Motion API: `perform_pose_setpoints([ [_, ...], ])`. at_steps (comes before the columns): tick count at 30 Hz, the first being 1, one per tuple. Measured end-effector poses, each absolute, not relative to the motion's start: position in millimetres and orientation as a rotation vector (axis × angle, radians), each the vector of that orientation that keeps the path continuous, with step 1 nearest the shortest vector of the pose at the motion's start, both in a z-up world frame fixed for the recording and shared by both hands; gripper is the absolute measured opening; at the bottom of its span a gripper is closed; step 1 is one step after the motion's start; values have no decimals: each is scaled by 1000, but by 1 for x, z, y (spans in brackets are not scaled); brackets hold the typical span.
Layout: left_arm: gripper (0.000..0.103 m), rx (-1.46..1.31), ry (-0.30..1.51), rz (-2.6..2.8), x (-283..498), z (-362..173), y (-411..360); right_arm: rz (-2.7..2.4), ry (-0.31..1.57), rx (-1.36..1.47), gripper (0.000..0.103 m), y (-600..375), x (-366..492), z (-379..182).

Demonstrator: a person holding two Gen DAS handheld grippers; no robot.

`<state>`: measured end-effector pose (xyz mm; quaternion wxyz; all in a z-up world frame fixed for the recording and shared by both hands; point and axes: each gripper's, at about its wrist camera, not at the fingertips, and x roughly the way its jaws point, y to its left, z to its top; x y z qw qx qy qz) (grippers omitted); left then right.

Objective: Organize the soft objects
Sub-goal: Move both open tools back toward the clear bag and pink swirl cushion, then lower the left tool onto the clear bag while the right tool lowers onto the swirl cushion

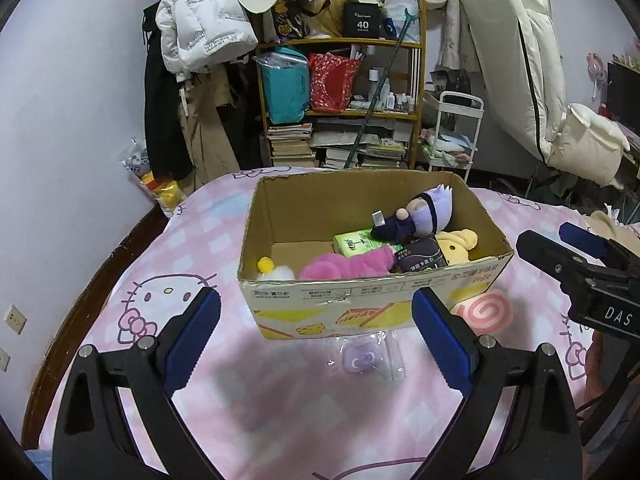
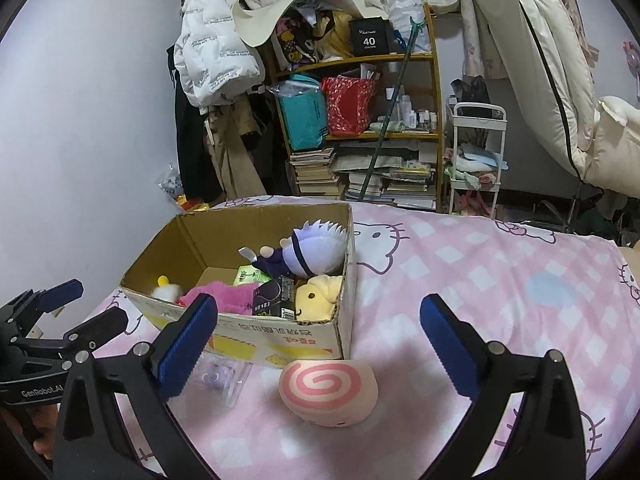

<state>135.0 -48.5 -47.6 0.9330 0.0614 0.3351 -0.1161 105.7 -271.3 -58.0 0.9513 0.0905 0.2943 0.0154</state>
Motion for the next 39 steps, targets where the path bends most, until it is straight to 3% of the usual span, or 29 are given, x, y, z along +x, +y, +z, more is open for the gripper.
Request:
perform_pose_setpoints([
  [18,95,121,750,-268,159,-78,-62,67,680,191,103,-264,124,-81],
  [39,95,170,928,-347,183,-144,-89,60,904,220,103,-268,150,-125],
])
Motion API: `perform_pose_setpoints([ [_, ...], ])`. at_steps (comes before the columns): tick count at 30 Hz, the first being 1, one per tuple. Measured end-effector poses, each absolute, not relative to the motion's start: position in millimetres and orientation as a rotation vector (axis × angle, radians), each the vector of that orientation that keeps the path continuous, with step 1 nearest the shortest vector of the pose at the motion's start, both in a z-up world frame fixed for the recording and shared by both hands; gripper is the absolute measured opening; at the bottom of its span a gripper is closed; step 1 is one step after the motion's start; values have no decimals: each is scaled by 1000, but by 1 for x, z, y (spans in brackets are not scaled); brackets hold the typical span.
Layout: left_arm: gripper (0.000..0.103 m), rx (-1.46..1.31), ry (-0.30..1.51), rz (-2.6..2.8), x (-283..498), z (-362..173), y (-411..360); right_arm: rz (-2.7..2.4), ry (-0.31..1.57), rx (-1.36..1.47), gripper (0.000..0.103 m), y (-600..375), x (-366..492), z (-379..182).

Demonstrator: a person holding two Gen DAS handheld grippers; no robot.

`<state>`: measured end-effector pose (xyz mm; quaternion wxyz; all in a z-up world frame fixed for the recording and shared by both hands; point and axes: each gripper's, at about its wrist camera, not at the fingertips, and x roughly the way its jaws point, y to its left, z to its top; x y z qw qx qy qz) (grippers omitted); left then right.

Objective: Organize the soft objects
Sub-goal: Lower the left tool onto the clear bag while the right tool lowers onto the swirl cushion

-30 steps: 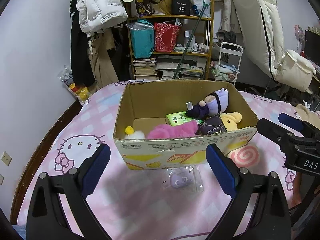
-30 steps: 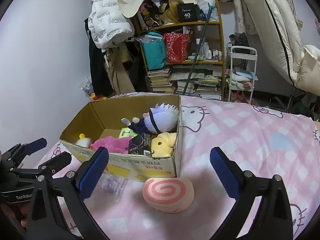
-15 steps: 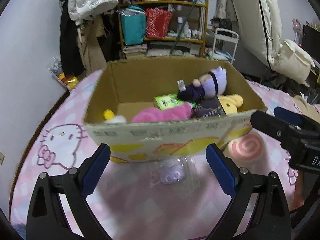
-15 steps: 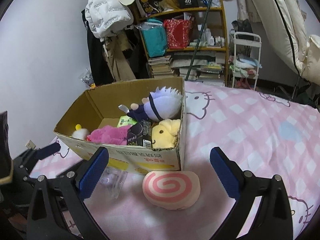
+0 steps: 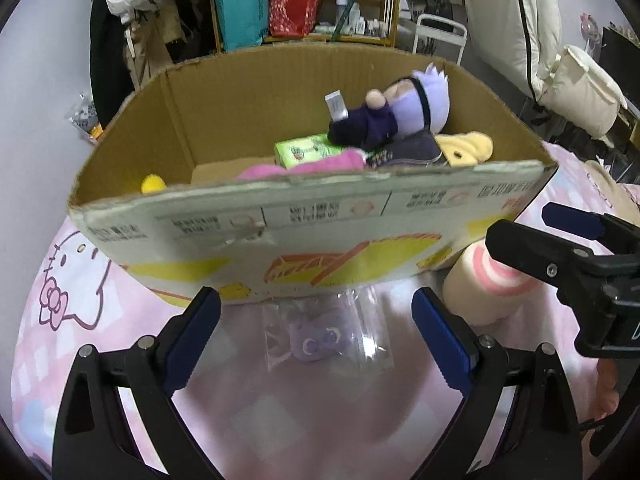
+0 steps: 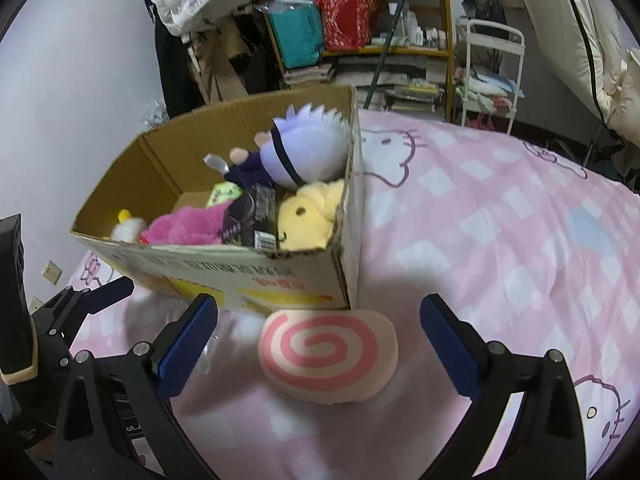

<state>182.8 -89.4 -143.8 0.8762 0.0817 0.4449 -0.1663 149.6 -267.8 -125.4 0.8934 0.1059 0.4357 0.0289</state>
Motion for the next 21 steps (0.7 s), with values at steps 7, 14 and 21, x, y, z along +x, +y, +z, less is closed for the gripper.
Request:
perform_pose_setpoints([
  [7,95,201,988,-351,187,-166,-96,40,973,238,103,-269,155,-139],
  [14,95,182,1037,-340,191,-179,-93,26,1010,249,103,-273,161,-147],
  [21,95,169,1053,-343,192,-184,-88,19,1029,258,103,-275,163,-151],
])
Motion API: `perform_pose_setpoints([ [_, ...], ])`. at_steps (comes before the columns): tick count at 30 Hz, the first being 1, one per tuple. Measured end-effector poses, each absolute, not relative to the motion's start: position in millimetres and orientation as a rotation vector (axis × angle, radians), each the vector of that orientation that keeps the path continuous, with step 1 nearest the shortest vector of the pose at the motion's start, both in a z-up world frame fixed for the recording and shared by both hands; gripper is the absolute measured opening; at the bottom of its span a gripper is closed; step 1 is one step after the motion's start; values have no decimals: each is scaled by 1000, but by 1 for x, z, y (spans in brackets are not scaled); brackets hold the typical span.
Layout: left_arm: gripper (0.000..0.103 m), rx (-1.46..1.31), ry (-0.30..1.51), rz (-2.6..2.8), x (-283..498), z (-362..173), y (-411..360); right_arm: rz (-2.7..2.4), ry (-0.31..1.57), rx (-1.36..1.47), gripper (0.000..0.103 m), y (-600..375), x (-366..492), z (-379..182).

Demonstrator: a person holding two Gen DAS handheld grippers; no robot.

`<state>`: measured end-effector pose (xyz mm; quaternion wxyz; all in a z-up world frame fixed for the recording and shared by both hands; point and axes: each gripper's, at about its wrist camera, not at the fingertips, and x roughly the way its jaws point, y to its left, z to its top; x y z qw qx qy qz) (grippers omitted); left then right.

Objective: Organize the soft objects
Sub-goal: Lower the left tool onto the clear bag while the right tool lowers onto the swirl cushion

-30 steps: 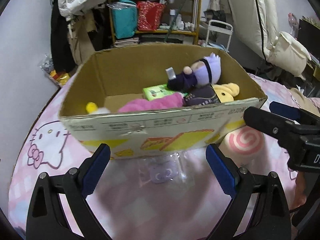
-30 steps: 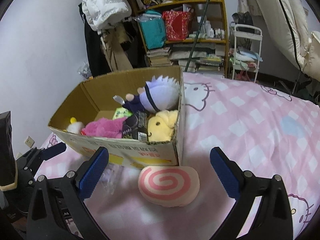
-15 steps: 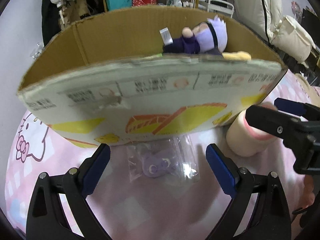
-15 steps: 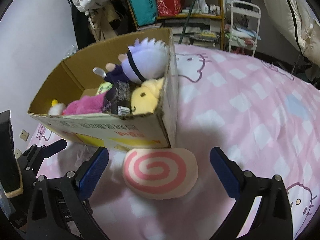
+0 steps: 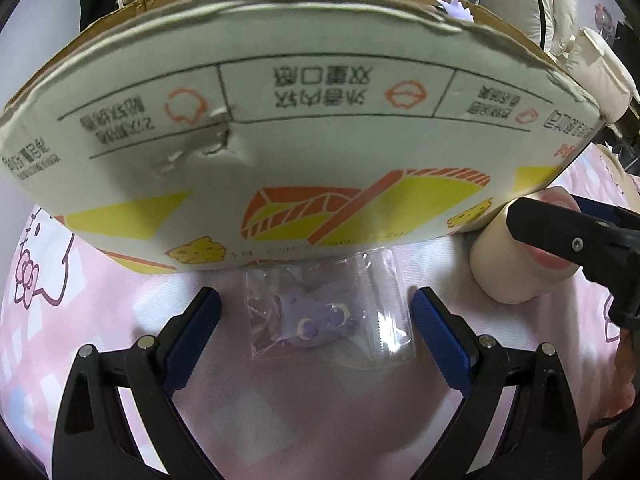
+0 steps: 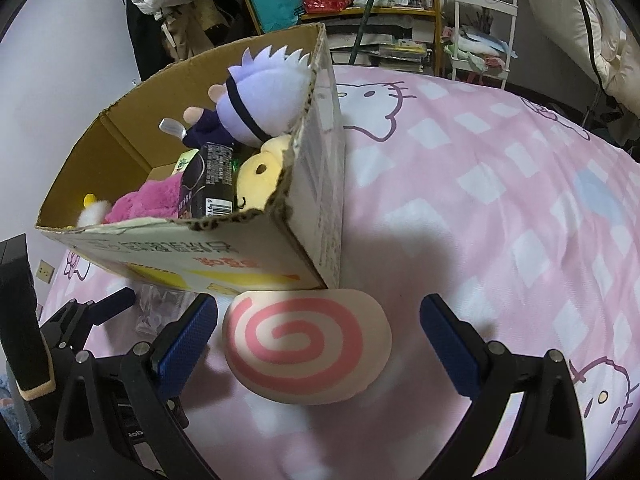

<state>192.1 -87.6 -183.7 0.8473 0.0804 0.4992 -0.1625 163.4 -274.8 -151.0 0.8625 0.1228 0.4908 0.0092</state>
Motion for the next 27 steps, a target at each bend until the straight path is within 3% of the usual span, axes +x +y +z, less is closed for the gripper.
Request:
perform_pose_setpoints([
  [17,95,180,1065,-354,200,-185,-83,16,1055,262,103,-276,166,-156],
  [27,82,180,1068,-371,191,-183,-92,27,1083,284,103,-275,169,-161],
])
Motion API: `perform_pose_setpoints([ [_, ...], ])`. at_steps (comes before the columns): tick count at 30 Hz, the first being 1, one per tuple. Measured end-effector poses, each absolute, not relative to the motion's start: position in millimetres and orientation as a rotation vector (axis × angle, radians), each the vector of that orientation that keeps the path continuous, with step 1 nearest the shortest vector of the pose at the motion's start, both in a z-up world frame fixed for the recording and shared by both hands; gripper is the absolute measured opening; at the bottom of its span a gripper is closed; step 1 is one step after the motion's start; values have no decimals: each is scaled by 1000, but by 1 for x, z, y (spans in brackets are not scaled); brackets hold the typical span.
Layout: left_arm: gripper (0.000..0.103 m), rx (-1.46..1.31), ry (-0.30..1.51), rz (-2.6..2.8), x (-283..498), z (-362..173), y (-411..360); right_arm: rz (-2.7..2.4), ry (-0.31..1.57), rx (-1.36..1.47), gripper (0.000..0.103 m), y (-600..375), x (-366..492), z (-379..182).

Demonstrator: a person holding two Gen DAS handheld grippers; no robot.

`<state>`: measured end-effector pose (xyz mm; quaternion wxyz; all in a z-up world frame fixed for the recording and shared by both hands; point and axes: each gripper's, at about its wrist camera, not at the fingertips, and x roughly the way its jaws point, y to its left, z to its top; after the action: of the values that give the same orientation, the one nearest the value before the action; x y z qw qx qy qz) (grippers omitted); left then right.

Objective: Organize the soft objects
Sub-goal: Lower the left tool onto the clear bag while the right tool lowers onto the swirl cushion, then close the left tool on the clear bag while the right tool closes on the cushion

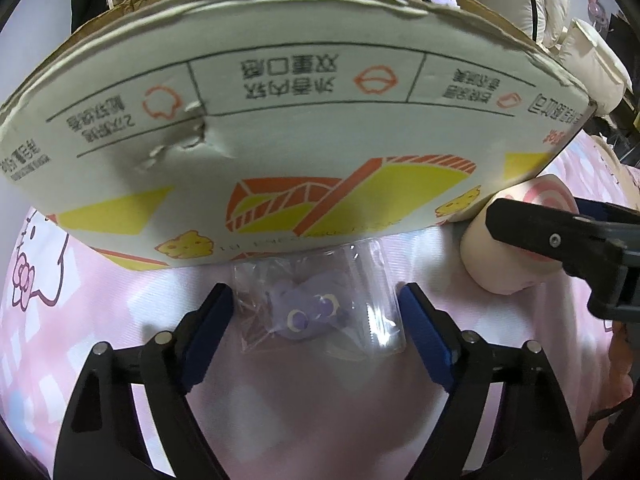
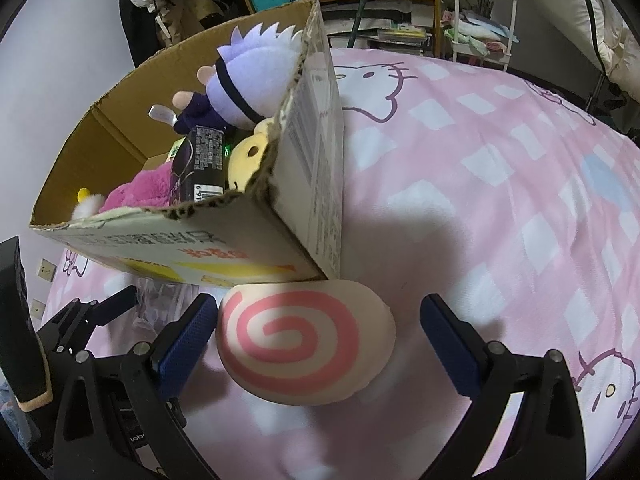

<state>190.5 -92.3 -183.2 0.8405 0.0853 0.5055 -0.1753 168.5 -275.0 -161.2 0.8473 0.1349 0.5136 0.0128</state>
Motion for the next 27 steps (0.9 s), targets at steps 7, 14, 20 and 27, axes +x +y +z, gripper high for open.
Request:
perform_pose_setpoints([
  [7,76,188,1060,-382,184,-178,-96,32,1090,301,103,-275,169,-163],
  [14,76,169,1058,-371,179,-176,-98,38,1113,316,103,-274,171,-170],
  [20,76,157,1056,-357,177,-176,-94,18,1102,317,103,-274,169,-170],
  [27,73,166,1040,-340,171,-173,-92,37,1097,355,91,-277,164,-170],
])
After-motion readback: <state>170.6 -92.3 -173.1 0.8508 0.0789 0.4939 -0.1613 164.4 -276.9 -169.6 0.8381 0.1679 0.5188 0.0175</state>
